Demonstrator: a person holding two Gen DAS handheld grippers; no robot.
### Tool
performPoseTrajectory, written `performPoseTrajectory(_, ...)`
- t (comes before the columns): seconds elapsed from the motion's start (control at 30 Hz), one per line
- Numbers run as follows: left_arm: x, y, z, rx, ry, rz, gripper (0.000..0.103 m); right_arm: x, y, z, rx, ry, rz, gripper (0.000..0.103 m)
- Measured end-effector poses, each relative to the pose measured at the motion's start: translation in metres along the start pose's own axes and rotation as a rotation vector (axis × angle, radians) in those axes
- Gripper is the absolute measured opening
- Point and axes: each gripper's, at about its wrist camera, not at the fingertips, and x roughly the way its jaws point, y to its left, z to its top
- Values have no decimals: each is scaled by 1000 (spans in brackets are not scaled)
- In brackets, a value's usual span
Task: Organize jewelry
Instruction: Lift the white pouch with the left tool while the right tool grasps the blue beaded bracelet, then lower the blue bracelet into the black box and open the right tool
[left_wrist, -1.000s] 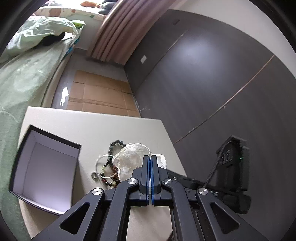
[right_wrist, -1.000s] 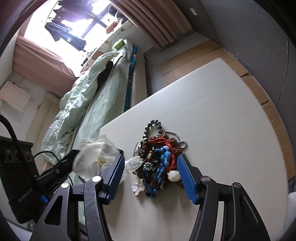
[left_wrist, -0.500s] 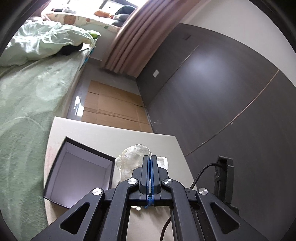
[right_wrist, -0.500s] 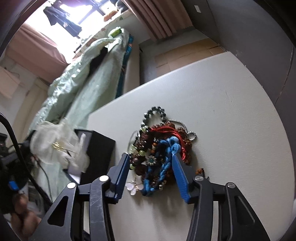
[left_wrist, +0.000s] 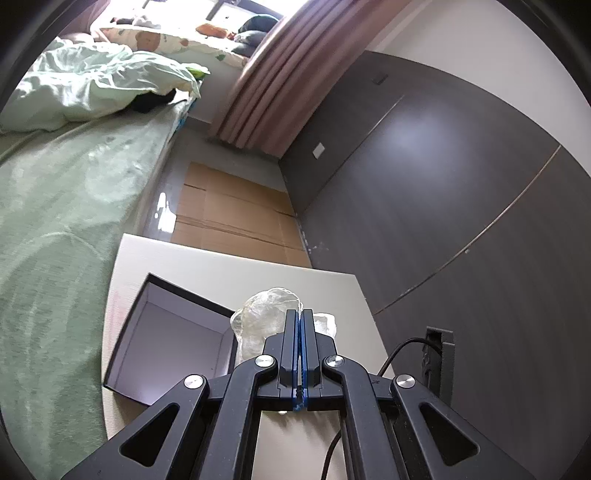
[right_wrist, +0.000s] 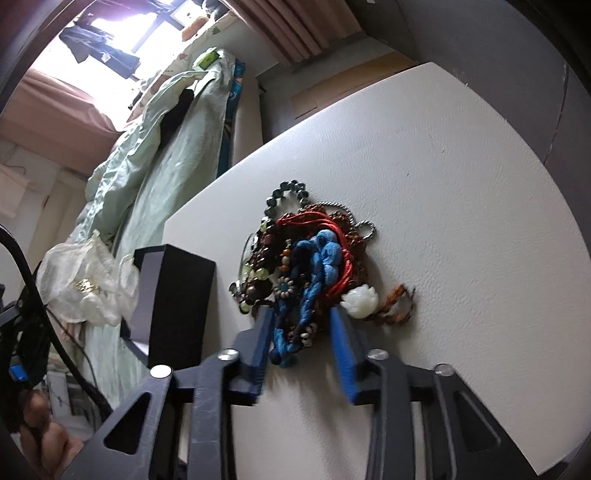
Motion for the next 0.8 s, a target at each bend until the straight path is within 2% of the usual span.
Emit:
performPoseTrajectory(0.07,-6,3,1,-6,-12,10,0,1,-5,-1,23,1,8,10)
performPoseTrajectory(0.3,-23,16,5,-26,-49,61,0,-18,7,-5,2,-48,99,10)
performPoseTrajectory(0.63,-15,43,7,-95,-29,102,3,-65,44,-8,-68,-174,283,9)
performPoseTrajectory(0.67,-14,44,7,-104,-20,109,9,-67,48,-7,-70,-183,303,9)
performPoseTrajectory(0.73,-12,48,8,-129,-2,118,34,-68,55,-7,-80,-194,329,9)
performPoseTrajectory(0.77,-14,49,7,-137,-7,111,56,-68,60,-6,-86,-198,343,9)
performPoseTrajectory(0.8,-17,50,6,-142,-25,97,68,-66,64,-6,-90,-199,355,9)
